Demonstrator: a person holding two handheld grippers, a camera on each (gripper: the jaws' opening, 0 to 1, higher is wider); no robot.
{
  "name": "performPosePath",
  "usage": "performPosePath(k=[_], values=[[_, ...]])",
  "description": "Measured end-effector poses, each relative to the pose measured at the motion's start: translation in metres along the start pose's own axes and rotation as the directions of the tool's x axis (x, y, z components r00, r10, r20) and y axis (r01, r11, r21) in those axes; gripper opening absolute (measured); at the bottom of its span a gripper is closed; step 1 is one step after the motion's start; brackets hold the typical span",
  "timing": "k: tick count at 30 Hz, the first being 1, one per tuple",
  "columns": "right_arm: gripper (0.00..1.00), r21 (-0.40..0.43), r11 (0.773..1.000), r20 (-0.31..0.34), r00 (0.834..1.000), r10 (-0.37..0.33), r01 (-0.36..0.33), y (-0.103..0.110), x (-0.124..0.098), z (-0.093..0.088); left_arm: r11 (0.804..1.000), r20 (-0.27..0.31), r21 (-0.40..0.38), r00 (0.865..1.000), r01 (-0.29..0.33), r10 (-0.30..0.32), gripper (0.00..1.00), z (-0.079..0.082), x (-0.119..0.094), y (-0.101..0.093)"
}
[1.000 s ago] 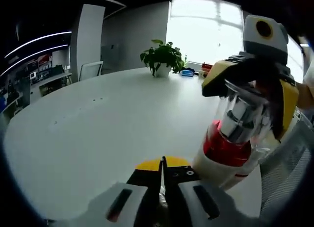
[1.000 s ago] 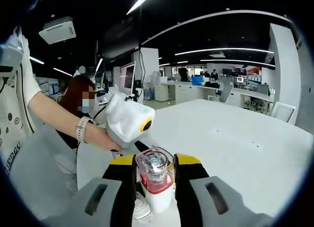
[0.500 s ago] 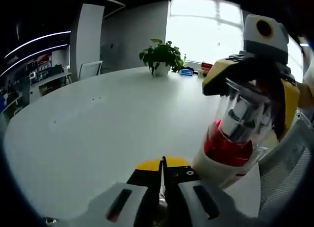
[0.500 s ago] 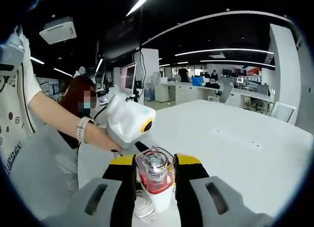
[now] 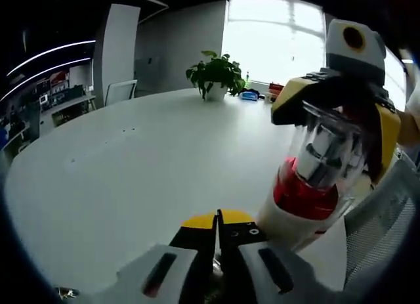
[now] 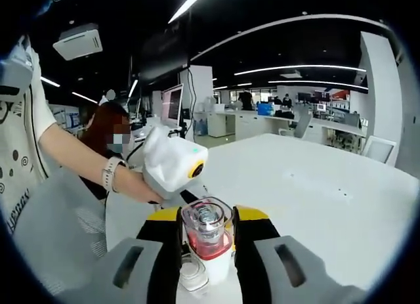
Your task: Arrange the skincare products in the storage area until every visible bottle or jar stands upright without overlapping.
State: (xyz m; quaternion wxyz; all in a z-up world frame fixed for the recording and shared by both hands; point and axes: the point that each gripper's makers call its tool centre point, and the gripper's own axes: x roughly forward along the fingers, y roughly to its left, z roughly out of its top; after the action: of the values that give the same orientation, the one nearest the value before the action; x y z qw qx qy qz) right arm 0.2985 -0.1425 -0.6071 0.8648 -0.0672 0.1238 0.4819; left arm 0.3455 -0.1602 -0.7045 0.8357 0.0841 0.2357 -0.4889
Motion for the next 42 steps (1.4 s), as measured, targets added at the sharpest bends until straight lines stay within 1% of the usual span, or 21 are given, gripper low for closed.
performPosePath(k=[7, 11, 14, 16, 20, 25, 29, 33, 35, 37, 42], values=[[0.30, 0.008, 1.000, -0.002, 1.000, 0.010, -0.010, -0.001, 0.001, -0.001, 1.000, -0.017, 0.004, 1.000, 0.002, -0.002, 0.00, -0.005, 0.000, 0.000], [0.31, -0.002, 1.000, -0.004, 1.000, 0.009, -0.009, 0.001, 0.001, -0.001, 1.000, -0.012, 0.014, 1.000, 0.004, -0.004, 0.00, -0.002, -0.001, 0.000], [0.33, -0.028, 1.000, -0.009, 1.000, -0.005, 0.004, -0.001, 0.001, 0.000, 1.000, -0.005, 0.017, 1.000, -0.001, 0.001, 0.03, 0.000, -0.005, 0.003], [0.34, -0.029, 1.000, -0.009, 1.000, -0.007, 0.007, -0.001, 0.001, 0.001, 1.000, -0.003, 0.018, 1.000, -0.003, 0.003, 0.04, 0.001, -0.008, 0.003], [0.36, -0.015, 1.000, 0.021, 1.000, -0.020, 0.020, -0.001, -0.003, 0.013, 0.999, 0.003, 0.029, 1.000, -0.019, 0.019, 0.05, 0.003, -0.018, 0.011], [0.38, -0.006, 0.999, 0.036, 0.999, -0.040, 0.040, -0.006, -0.005, 0.019, 0.999, 0.005, 0.038, 0.999, -0.036, 0.036, 0.06, 0.004, -0.031, 0.022], [0.44, 0.003, 0.999, 0.044, 0.998, -0.054, 0.054, -0.007, -0.006, 0.023, 0.997, 0.002, 0.063, 0.999, -0.049, 0.049, 0.07, 0.005, -0.045, 0.020], [0.49, 0.002, 0.998, 0.045, 0.997, -0.062, 0.062, -0.006, -0.006, 0.026, 0.993, -0.008, 0.096, 0.998, -0.066, 0.067, 0.09, 0.004, -0.057, 0.025], [0.52, 0.004, 0.998, 0.049, 0.997, -0.065, 0.065, -0.004, -0.007, 0.030, 0.989, -0.012, 0.128, 0.997, -0.076, 0.078, 0.10, 0.002, -0.064, 0.028], [0.54, 0.002, 0.998, 0.053, 0.996, -0.067, 0.067, -0.003, -0.008, 0.032, 0.984, -0.019, 0.160, 0.997, -0.076, 0.080, 0.11, 0.002, -0.072, 0.023], [0.59, -0.004, 0.998, 0.044, 0.997, -0.062, 0.062, 0.002, -0.008, 0.033, 0.973, -0.054, 0.217, 0.995, -0.072, 0.086, 0.15, -0.005, -0.085, 0.023]])
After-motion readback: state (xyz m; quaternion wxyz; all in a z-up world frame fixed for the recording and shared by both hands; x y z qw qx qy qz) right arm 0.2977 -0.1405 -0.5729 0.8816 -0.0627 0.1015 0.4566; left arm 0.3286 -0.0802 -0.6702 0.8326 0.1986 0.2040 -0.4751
